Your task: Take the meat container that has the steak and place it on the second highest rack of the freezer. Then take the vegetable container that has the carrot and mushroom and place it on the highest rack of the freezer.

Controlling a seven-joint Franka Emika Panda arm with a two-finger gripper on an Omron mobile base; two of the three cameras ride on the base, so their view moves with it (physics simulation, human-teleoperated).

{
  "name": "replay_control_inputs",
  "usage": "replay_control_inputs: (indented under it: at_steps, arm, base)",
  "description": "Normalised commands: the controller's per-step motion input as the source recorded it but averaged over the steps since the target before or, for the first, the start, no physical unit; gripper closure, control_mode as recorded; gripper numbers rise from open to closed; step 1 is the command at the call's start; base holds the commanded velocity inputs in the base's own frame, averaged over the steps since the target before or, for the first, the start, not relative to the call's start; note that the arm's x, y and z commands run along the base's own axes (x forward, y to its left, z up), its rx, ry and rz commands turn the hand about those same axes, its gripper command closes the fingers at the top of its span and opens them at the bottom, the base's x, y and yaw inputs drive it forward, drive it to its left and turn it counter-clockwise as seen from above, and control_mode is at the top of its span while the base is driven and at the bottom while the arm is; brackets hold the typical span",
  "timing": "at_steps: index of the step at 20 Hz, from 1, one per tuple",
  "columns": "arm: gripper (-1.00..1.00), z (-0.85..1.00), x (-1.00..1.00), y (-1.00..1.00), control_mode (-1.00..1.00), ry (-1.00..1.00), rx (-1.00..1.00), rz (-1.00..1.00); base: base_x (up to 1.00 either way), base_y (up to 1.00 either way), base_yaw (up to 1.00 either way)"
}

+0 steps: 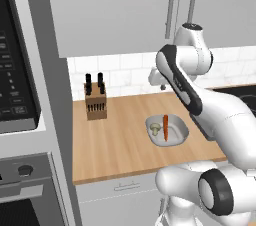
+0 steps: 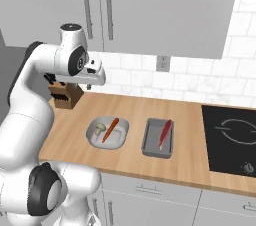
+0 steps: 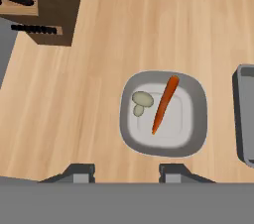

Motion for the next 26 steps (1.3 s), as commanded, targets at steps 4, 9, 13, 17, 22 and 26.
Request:
replay_control_inputs:
  at_steps: [4,9,13,17,22,26]
  arm:
    - [-1.0,0.0,-0.32,-0.22,-1.0,-0.01,0.05,0.0]
    - [-1.0,-0.13,-0.59,-0.58,-1.0,-0.05,0.18,-0.05]
    - [-1.0,-0.33,-0.54,-0.27,-1.0,-0.16,0.16,-0.28]
    - [-1.0,-0.38,-0.35,-0.1,-1.0,-0.11,0.14,-0.44]
    - [-1.0,-0.41,0.0,-0.26,-1.0,0.01,0.04,-0.64]
    - [-1.0,-0.45,0.0,-0.64,-1.0,0.05,0.05,-0.53]
  base:
    - [0.0,0.0,0.0]
    - [0.0,0.0,0.0]
    - [0.0,0.0,0.0]
    - [0.0,0.0,0.0]
    - [0.0,0.0,0.0]
    - [0.0,0.0,0.0]
